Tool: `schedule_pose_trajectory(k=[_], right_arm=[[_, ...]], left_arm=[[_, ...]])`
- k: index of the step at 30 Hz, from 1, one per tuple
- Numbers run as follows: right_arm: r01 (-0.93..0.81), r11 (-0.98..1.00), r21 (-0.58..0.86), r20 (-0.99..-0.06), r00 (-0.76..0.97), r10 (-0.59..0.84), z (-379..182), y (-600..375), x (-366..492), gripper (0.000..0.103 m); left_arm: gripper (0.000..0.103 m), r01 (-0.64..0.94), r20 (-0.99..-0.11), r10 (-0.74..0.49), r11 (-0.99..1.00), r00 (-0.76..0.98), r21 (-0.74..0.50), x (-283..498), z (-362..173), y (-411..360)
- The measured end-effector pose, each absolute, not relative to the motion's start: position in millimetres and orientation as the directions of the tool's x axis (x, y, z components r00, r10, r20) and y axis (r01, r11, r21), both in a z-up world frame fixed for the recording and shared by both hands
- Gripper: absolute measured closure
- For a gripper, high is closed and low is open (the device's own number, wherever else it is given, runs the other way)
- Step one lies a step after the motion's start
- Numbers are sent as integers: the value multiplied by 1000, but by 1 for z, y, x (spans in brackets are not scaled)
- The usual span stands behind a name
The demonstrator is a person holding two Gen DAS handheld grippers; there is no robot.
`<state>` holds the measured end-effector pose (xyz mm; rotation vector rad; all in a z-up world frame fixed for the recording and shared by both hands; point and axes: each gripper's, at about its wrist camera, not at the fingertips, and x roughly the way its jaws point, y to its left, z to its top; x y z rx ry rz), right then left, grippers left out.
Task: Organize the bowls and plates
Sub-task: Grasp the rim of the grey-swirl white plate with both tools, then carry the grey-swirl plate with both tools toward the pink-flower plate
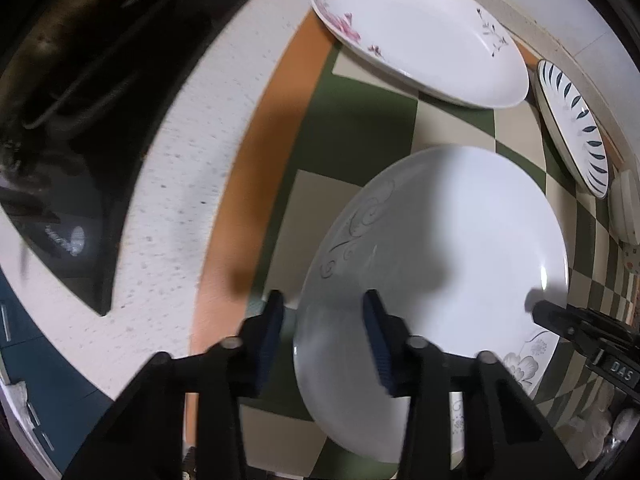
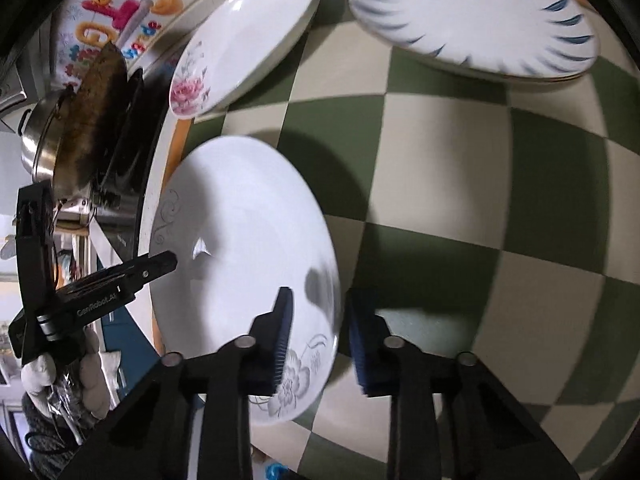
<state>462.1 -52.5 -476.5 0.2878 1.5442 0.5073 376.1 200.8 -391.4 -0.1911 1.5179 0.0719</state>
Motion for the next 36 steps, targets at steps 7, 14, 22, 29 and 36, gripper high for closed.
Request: schedule_pose_trajectory(k=[7, 14, 22, 29, 36], right_arm=[[-143, 852, 503, -863, -39, 503, -481, -53, 465, 88], [-140, 850, 508, -858, 3, 514, -462, -80, 452, 89], [-87, 857, 508, -857, 56, 513, -430, -144, 429, 89], [1, 872, 490, -867, 107, 487, -420, -212, 405, 89], [91, 876, 473, -878, 129, 461, -433, -261, 391, 88]], left_arm=[[72, -161, -992, -93, 981, 86, -106, 365, -386, 198], [72, -133, -988, -104, 984, 116, -119, 350, -366, 172], [72, -34, -978, -148, 987, 148, -154, 339, -339, 121], [72, 63, -973, -191, 981, 132, -184, 345, -336, 65], [72, 130, -978, -194, 974, 80, -183, 360, -358, 26]])
